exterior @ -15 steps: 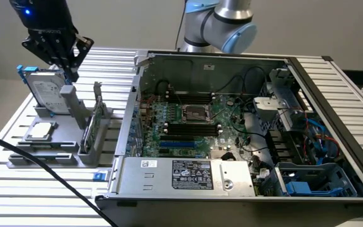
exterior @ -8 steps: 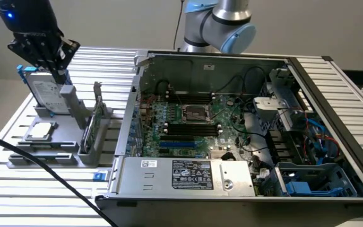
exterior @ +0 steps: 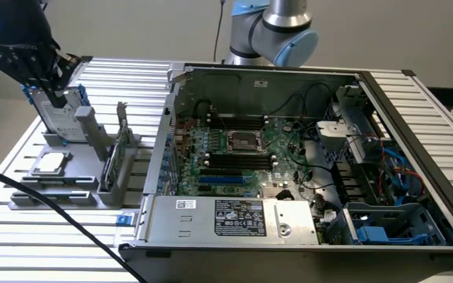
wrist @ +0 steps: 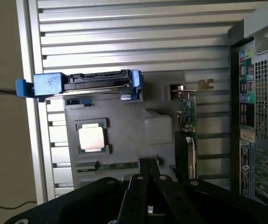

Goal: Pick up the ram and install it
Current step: 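Reach for the ram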

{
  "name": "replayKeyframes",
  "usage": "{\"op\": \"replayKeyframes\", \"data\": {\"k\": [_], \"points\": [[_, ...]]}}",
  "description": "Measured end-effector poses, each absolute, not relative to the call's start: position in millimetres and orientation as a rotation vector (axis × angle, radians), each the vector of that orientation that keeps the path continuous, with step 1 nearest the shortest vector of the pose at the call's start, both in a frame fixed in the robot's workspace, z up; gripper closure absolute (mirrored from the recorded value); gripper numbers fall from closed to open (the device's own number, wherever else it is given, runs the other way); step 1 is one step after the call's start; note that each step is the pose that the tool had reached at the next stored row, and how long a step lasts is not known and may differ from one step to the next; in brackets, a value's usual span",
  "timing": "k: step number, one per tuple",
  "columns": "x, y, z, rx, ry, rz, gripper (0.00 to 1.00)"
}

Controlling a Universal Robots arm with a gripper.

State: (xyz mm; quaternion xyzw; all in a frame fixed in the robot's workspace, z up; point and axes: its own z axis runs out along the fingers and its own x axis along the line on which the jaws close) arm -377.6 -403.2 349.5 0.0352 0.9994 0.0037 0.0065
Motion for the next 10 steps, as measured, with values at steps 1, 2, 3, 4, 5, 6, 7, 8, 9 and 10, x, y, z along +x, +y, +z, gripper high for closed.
{"op": "replayKeyframes", "data": {"k": [1,2,3,4,5,6,7,8,9,10], "points": [[-380.7,-403.5,348.8,0.11,3.127,0.01,0.89],[-382.4,-403.9,348.3,0.11,3.128,0.009,0.89],[-382.8,-404.6,347.9,0.109,3.131,0.008,0.89],[-383.2,-405.2,347.5,0.108,3.133,0.007,0.89],[-383.4,-406.1,347.1,0.107,3.136,0.007,0.89],[-383.6,-407.4,346.4,0.106,3.141,0.007,0.89],[-383.7,-409.0,345.6,0.105,3.146,0.007,0.89],[-383.8,-410.6,344.8,0.104,3.151,0.006,0.89],[-383.9,-412.2,344.1,0.103,3.157,0.006,0.89],[-384.1,-413.9,343.4,0.103,3.162,0.006,0.89]]}}
